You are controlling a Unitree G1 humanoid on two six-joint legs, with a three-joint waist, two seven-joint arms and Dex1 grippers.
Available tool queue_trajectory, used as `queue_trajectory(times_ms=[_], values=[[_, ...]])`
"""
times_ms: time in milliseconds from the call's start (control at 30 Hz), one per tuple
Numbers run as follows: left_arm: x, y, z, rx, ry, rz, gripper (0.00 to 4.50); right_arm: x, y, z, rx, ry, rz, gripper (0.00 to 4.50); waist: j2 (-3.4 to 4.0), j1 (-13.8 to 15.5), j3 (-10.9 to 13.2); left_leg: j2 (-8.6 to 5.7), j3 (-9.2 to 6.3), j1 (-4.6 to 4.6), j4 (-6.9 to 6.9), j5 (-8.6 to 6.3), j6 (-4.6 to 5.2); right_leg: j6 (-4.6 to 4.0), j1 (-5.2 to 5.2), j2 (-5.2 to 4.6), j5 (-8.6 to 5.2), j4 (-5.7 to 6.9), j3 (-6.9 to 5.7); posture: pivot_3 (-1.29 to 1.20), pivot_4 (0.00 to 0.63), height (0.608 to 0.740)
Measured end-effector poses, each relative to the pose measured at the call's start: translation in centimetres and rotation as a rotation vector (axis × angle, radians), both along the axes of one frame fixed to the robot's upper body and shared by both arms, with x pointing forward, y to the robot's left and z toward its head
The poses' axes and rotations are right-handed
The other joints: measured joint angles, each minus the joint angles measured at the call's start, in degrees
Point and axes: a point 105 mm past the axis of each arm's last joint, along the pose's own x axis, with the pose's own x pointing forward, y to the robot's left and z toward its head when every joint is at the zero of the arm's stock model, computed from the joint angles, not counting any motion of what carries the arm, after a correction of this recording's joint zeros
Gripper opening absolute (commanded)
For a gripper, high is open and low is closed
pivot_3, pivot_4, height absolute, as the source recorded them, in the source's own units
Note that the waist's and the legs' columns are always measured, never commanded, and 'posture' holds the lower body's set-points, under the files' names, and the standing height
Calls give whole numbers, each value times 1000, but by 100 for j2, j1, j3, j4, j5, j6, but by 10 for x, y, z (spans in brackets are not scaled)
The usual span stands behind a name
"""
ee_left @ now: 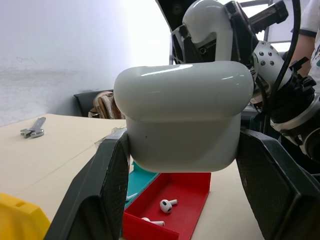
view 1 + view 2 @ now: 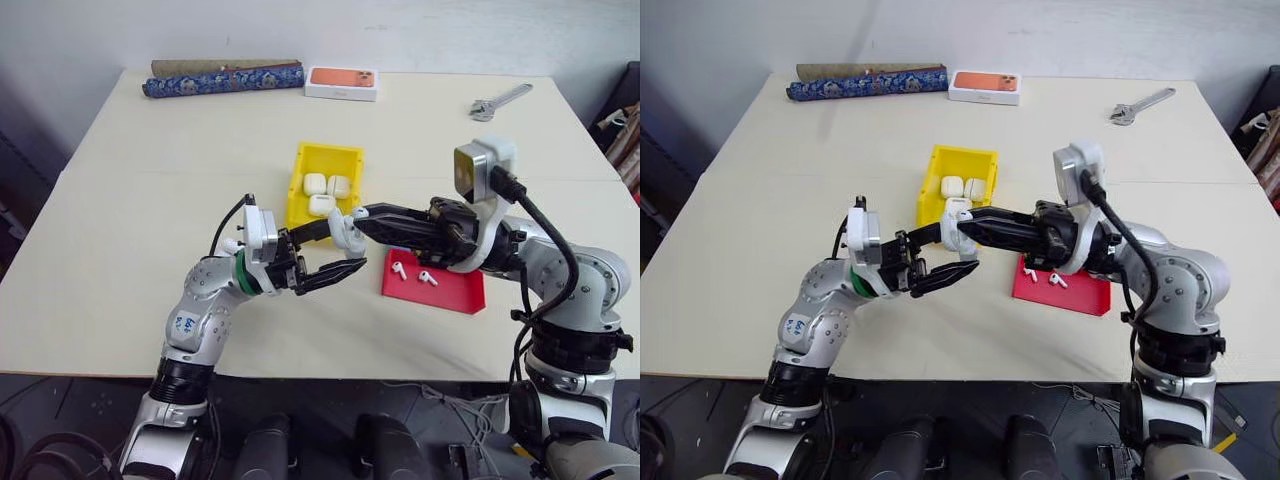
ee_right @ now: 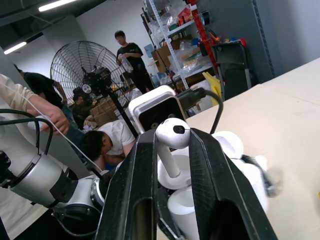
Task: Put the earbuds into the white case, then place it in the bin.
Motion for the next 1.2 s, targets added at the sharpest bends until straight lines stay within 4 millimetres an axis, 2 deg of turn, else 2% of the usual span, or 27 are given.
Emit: queue_trajectory(times_ms=[200, 633, 667, 900, 1000, 1100, 1200], values=[[1, -1, -1, -5, 7, -1, 2768, 4, 0, -16, -30, 14, -42, 655, 0, -1, 0, 0, 3, 0, 0, 1, 1, 0, -1, 0, 0, 0, 1, 0, 150, 740], [2, -2, -4, 8, 22, 1, 2768, 4, -2, -24, -100, -85, -64, 655, -1, 2, 0, 0, 3, 0, 0, 1, 2, 1, 0, 0, 0, -2, 1, 0, 150, 740], [2, -3, -4, 11, 22, -2, 2768, 3, -2, -24, -113, -90, -57, 1200, -1, 2, 0, 0, 3, 0, 0, 1, 2, 1, 0, 0, 0, -2, 1, 0, 150, 740], [5, 3, -2, -12, 32, 20, 2768, -2, -15, -29, -124, -119, -44, 3535, -3, 22, 2, 0, 1, 0, 0, 1, 3, 1, 1, -2, 0, -3, -1, 0, 150, 740], [4, 14, -2, 27, 14, 22, 2768, -12, -39, -43, -208, -6, -28, 3535, -4, 54, 2, -1, 1, -2, 0, -1, 6, 1, 1, -5, 0, -8, -1, 0, 150, 740], [7, 25, -7, 108, 5, 58, 2768, -19, -58, -31, -232, 11, -38, 3535, -4, 51, 2, 2, 2, 2, 0, -1, 7, 1, 3, -6, 0, -8, -1, 0, 150, 740], [9, 27, -18, 272, -16, 94, 2768, -14, -60, -23, -228, -73, -89, 2904, -7, 22, 1, 7, 4, 3, -1, 0, 4, 0, 3, -2, 0, -8, 0, 0, 150, 740]])
